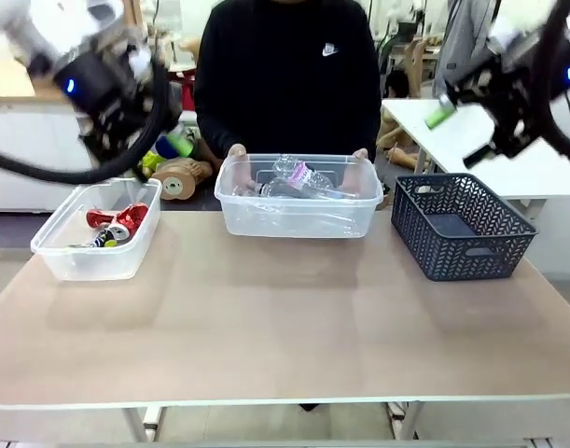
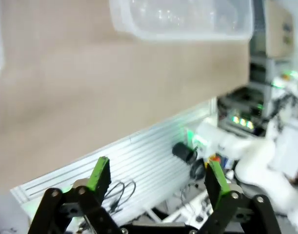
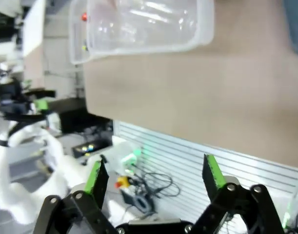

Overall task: Sort the waste into each basket.
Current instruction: Release the Organizing box you were holding.

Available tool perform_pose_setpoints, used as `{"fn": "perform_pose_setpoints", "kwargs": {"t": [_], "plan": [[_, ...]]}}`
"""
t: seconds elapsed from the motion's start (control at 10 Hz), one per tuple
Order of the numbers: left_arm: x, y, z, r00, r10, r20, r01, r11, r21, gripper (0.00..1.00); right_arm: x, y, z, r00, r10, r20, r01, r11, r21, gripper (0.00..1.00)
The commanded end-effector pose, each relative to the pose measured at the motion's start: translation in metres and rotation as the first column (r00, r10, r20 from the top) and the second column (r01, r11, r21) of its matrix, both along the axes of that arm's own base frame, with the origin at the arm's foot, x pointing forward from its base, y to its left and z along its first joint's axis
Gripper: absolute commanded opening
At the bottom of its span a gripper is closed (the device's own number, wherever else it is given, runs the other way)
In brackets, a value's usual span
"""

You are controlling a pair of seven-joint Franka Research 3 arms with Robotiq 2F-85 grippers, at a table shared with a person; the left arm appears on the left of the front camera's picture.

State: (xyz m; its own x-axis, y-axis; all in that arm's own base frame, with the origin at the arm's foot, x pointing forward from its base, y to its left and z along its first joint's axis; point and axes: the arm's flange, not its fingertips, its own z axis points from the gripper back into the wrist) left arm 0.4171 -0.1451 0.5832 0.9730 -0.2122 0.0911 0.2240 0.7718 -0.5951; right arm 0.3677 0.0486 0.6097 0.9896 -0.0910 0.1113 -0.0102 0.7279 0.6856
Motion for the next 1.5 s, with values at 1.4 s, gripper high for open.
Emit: {"fn": "perform_pose_setpoints", "kwargs": {"t": [1.4], "plan": [[-0.011,0.152,-0.035,0.937,-0.115,-0.329,-0.216,0.55,-0.807,1.0,-0.058,-0.133,-0.019,0.929,-0.303,-0.211,0.363,0.651,0.667,1.0]]}}
